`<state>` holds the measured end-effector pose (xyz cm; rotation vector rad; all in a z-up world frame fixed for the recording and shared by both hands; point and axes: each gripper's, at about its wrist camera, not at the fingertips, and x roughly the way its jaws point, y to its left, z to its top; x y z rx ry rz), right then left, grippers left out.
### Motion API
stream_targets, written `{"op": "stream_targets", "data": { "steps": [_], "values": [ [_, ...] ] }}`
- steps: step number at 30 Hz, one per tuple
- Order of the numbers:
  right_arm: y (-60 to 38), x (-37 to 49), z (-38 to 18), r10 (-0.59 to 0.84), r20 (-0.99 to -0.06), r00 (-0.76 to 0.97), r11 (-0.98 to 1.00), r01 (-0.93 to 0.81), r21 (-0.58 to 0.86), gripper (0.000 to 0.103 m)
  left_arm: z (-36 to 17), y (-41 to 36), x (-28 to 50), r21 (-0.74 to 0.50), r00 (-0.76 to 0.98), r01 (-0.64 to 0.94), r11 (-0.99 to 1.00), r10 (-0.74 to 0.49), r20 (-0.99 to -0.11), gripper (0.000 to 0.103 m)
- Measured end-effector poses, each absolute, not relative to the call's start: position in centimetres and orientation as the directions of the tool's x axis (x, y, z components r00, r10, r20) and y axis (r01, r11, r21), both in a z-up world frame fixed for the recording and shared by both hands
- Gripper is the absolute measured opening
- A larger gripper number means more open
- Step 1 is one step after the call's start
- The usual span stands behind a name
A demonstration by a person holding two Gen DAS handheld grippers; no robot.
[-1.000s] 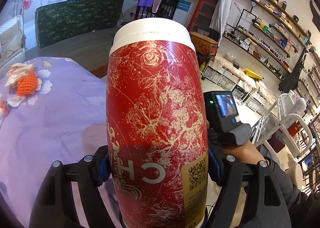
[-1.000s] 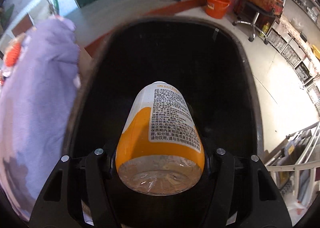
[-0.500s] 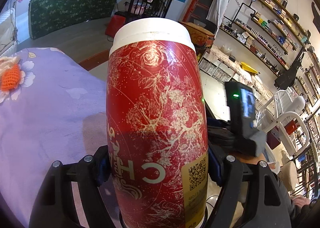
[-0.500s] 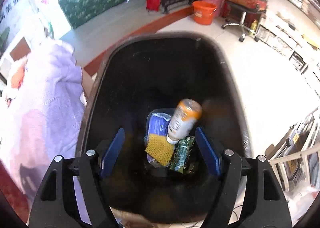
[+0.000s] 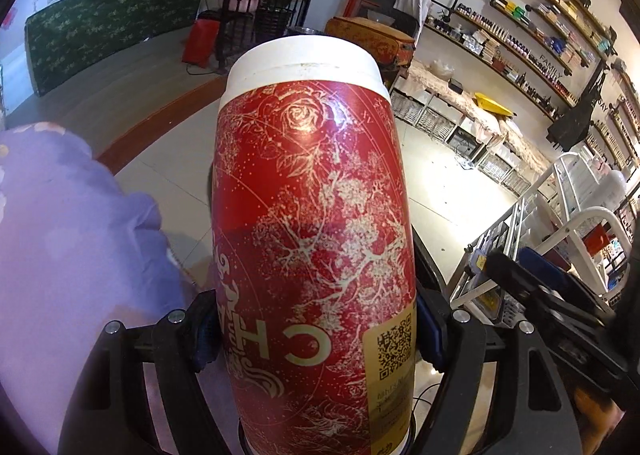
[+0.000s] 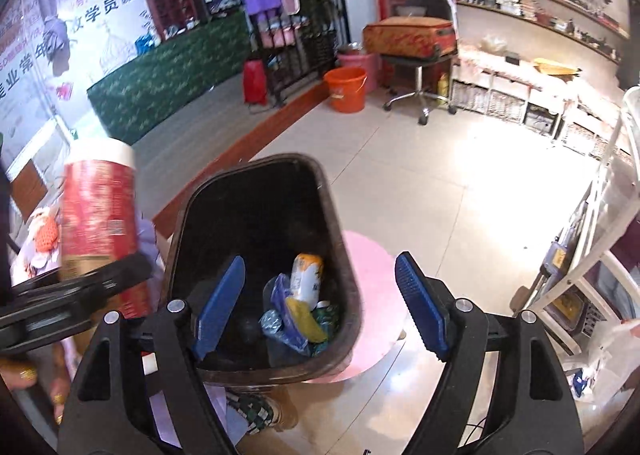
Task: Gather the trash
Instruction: 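Open the right tool to drop the bottle in the bin while the left tool drops the red cup in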
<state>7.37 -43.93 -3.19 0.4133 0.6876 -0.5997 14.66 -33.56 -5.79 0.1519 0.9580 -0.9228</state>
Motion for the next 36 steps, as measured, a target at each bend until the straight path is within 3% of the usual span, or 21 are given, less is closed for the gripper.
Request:
{"op": "stream_targets", "data": {
  "steps": [12, 14, 16, 21, 36],
  "values": [
    [-45.5, 5.6, -4.0, -0.4, -0.693, 0.599, 0.716, 0.676, 0.171, 0.078, -8.1, -37.2, 15.4, -0.282, 0.17, 0.738, 0.614, -0.573, -0.802, 0.074],
    [-45.8, 5.5, -4.1, -0.403, -0.694, 0.597, 0.707, 0.684, 0.178, 0.078, -8.2, -37.2, 15.5, -0.289, 0.168, 0.731, 0.618, -0.573, -0.802, 0.078],
    [-46.0, 5.3, -4.0, -0.409, -0.691, 0.597, 0.7, 0.691, 0.183, 0.078, -8.1, -37.3, 15.5, -0.3, 0.165, 0.729, 0.615, -0.584, -0.795, 0.089],
    [-46.2, 4.8, -3.7, -0.428, -0.677, 0.599, 0.687, 0.702, 0.188, 0.08, -7.1, -36.9, 14.8, -0.311, 0.15, 0.757, 0.575, -0.616, -0.773, 0.095],
    [-43.1, 7.7, -4.4, -0.339, -0.683, 0.647, 0.765, 0.612, 0.2, 0.086, -4.8, -28.8, 13.1, -0.27, 0.304, 0.704, 0.657, -0.622, -0.721, 0.097]
  ]
}}
